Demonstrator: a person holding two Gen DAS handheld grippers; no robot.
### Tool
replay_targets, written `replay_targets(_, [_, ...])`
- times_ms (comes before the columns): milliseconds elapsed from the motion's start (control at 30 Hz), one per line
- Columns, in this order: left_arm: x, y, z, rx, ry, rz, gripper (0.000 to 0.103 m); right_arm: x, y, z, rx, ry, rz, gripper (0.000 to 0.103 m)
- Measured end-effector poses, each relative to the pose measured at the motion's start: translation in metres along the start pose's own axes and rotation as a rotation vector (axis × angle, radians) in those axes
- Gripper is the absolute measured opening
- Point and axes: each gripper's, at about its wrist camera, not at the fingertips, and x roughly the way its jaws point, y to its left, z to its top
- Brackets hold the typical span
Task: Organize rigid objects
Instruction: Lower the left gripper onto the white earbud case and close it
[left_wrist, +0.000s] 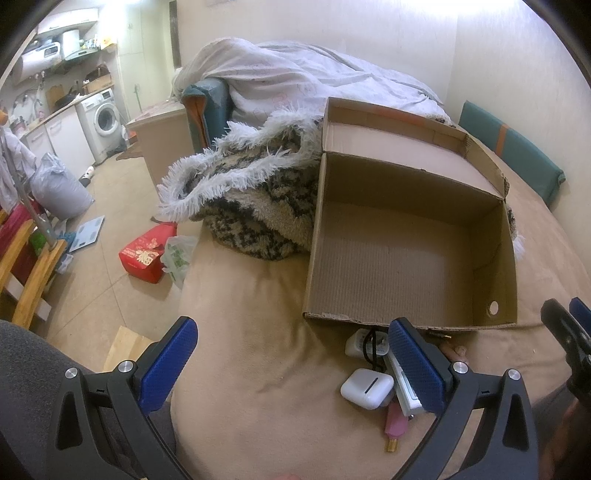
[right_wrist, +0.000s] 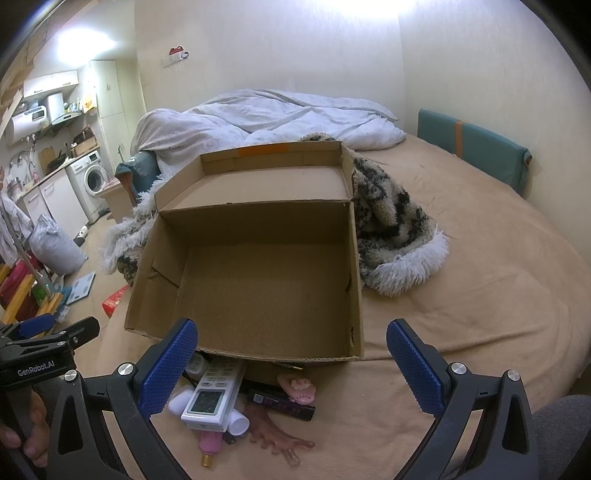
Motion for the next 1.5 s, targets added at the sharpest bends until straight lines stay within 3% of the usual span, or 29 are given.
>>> replay_targets(167, [0.004, 0.001, -0.005, 0.006, 0.012, 0.068, 0.103, 0.002, -0.001, 0.001, -0.001, 0.017, -0.005, 0.103])
replay_targets(367, [0.017, 0.005, -0.007, -0.003, 0.08, 0.066, 0.103, 0.007, -0.004, 0.002, 0.005, 0.038, -0.009, 0.103])
replay_targets(567, [0.035, -0.002, -0.003, 0.058, 0.228, 0.023, 0.103, 0.017, -0.01, 0.002, 0.021, 0.105, 0.0, 0.103])
replay_targets(700, [0.054, -0.002, 0.0, 0.075, 0.328, -0.003, 0.103, 0.039, -0.02, 0.001, 0.04, 0.234, 0.034, 0.103])
replay_targets(800, [0.075, -0.008, -0.003, 0.11, 0.43, -0.03, 0.091, 0.061, -0.032, -0.001, 0.083, 0.353, 0.066, 0.103])
replay_targets(967, [0.107, -0.019, -0.017, 0.142, 0.583, -0.07, 0.087, 0.083, -0.049, -0.011, 0.185, 0.444, 0.088, 0.103])
replay_targets(1133, [0.117, -0.031, -0.02, 0.136, 0.624, -0.147, 0.085, 0.09, -0.054, -0.021, 0.222, 0.481, 0.088, 0.103])
replay_targets(1267, [0.13, -0.044, -0.027, 0.165, 0.679, -0.176, 0.085, 0.093, -0.054, -0.023, 0.228, 0.5, 0.093, 0.103])
replay_targets(1500, [0.156, -0.058, -0.031, 0.133, 0.726, -0.206, 0.085, 0.098, -0.051, -0.023, 0.232, 0.511, 0.103, 0.103])
